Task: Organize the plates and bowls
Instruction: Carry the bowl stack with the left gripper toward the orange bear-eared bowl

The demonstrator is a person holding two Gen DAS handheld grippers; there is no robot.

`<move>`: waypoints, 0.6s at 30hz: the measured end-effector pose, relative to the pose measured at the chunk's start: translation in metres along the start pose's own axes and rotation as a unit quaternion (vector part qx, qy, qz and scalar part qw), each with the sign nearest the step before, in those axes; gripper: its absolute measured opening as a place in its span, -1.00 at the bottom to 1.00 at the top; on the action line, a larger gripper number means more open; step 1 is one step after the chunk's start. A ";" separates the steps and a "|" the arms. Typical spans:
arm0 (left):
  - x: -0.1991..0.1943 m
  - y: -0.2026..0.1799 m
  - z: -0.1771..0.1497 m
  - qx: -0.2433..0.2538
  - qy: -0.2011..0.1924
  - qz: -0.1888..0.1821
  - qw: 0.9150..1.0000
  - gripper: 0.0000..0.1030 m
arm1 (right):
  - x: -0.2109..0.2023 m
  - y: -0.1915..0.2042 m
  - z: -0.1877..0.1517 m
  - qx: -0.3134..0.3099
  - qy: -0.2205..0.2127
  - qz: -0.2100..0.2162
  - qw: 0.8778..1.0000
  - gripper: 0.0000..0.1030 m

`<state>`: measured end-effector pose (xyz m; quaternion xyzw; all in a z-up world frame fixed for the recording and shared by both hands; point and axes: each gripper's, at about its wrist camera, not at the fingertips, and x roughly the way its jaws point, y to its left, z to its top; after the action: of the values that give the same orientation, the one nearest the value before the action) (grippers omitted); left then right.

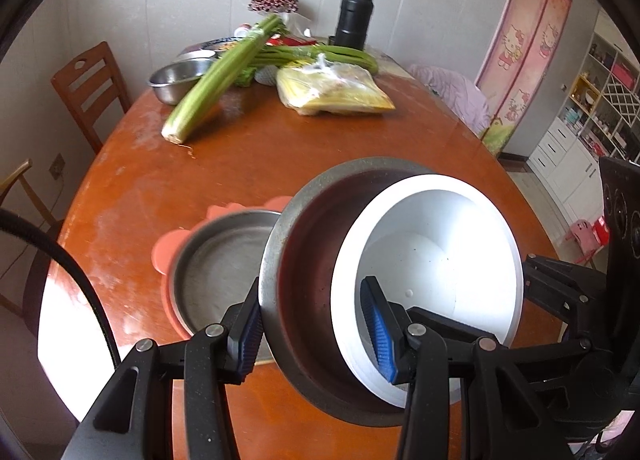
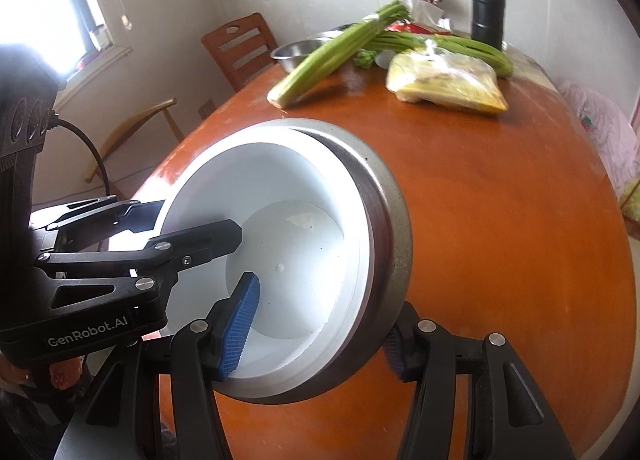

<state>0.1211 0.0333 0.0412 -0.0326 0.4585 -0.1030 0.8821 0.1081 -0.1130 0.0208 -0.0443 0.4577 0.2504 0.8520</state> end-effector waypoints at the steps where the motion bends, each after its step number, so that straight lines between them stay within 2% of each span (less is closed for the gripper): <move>1: -0.001 0.003 0.002 -0.002 -0.002 0.003 1.000 -0.10 | 0.002 0.004 0.005 -0.005 0.000 0.002 1.000 0.13; 12: -0.011 0.041 0.021 -0.027 -0.022 0.020 0.999 -0.10 | 0.020 0.026 0.047 -0.040 0.000 0.019 0.999 0.13; 18: -0.005 0.059 0.024 -0.045 -0.020 0.024 0.999 -0.10 | 0.034 0.035 0.059 -0.058 0.009 0.020 0.998 0.13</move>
<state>0.1467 0.0907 0.0501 -0.0631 0.4454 -0.0608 0.8910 0.1519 -0.0512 0.0332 -0.0867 0.4507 0.2928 0.8388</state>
